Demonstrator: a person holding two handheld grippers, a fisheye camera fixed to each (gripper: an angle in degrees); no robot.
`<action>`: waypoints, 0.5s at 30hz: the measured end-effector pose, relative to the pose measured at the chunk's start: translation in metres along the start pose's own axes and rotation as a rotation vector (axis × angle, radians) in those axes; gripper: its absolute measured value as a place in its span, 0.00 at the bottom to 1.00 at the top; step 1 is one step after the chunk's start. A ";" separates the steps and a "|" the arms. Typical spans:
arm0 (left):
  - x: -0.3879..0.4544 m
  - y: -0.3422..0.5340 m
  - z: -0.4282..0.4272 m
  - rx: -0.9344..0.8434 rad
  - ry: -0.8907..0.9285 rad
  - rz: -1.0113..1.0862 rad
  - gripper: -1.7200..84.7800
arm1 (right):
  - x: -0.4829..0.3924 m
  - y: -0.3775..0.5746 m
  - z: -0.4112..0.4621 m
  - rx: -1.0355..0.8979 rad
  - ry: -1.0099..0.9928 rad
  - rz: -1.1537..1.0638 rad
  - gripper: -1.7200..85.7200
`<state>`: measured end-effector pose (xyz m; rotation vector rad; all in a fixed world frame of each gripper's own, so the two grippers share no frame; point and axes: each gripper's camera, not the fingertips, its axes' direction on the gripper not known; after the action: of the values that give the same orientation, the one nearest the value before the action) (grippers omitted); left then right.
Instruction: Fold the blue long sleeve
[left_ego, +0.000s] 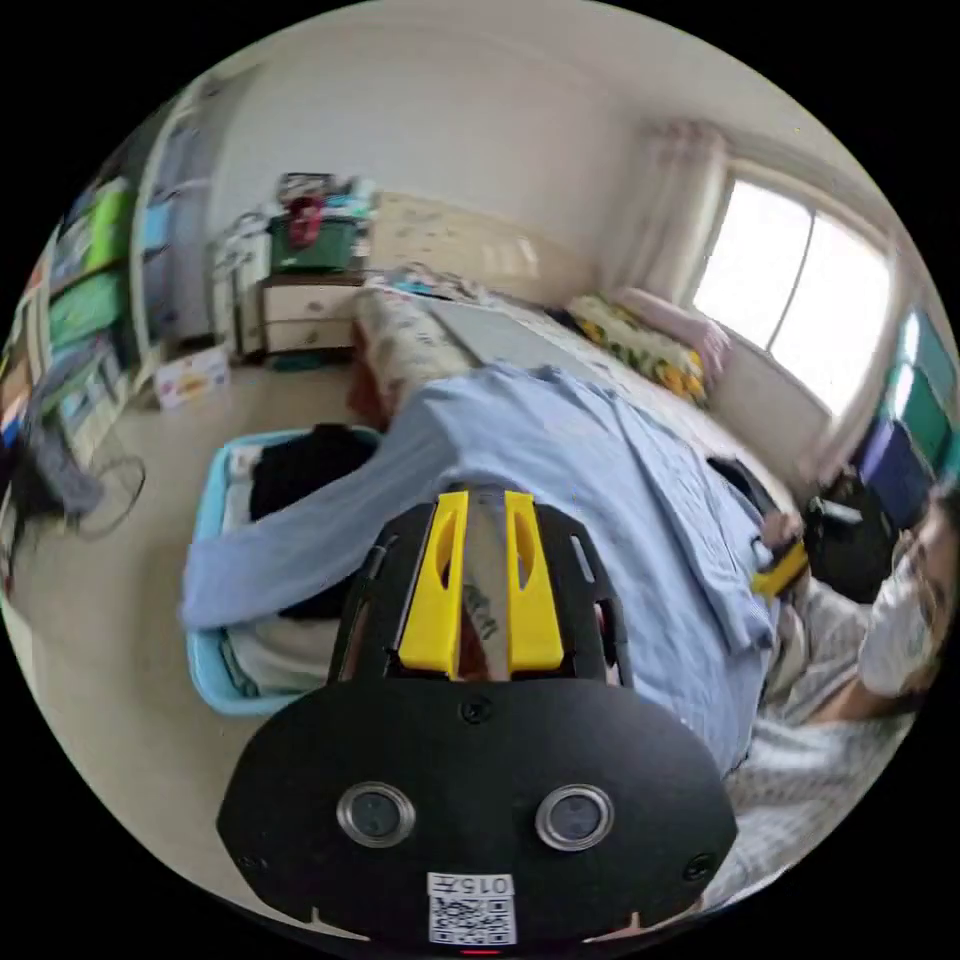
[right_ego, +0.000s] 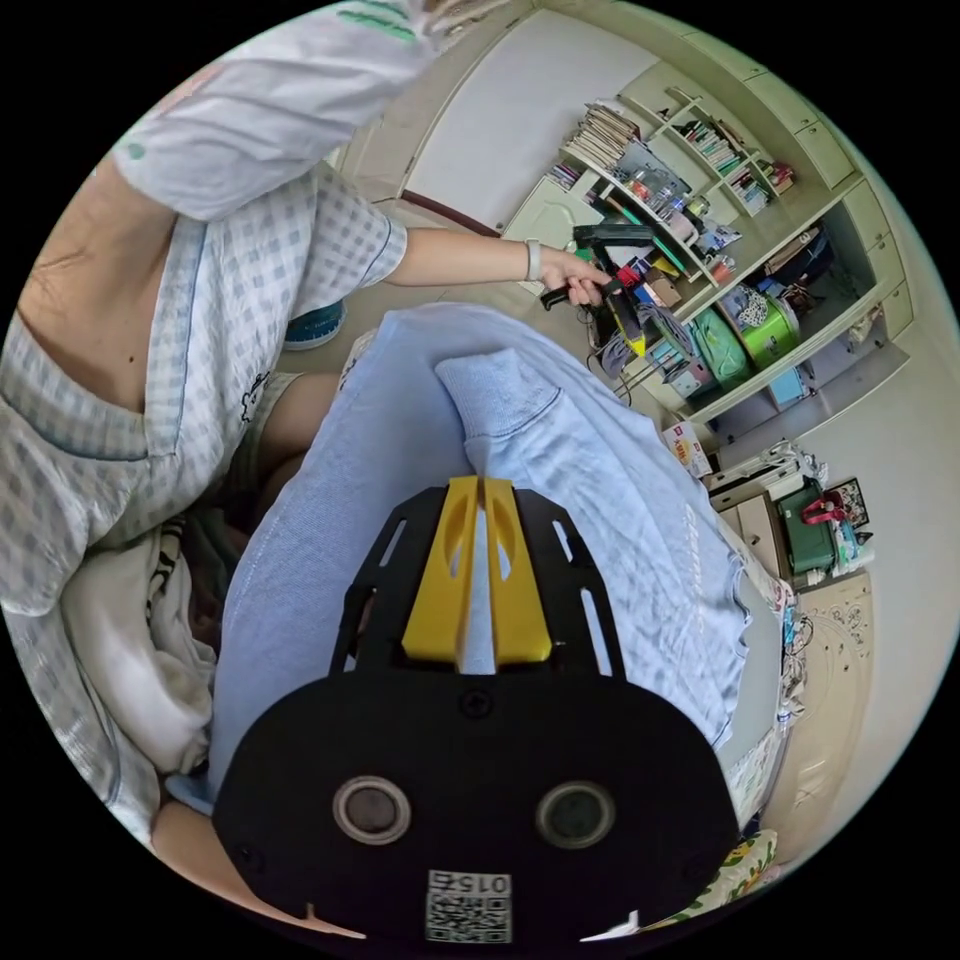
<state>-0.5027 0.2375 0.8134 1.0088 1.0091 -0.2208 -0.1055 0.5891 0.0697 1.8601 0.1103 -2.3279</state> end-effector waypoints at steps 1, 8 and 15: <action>-0.031 0.015 -0.005 0.023 -0.015 -0.094 0.10 | 0.001 0.000 0.001 0.000 -0.003 0.001 0.02; -0.230 0.161 0.022 0.093 0.039 -0.713 0.13 | 0.027 0.002 0.012 0.003 -0.083 0.043 0.03; -0.251 0.176 0.047 0.227 -0.047 -0.942 0.15 | 0.064 0.004 0.021 0.009 -0.222 0.108 0.06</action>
<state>-0.5117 0.2291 1.1234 0.6530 1.3793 -1.1460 -0.1388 0.5765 0.0125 1.5563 -0.0264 -2.4427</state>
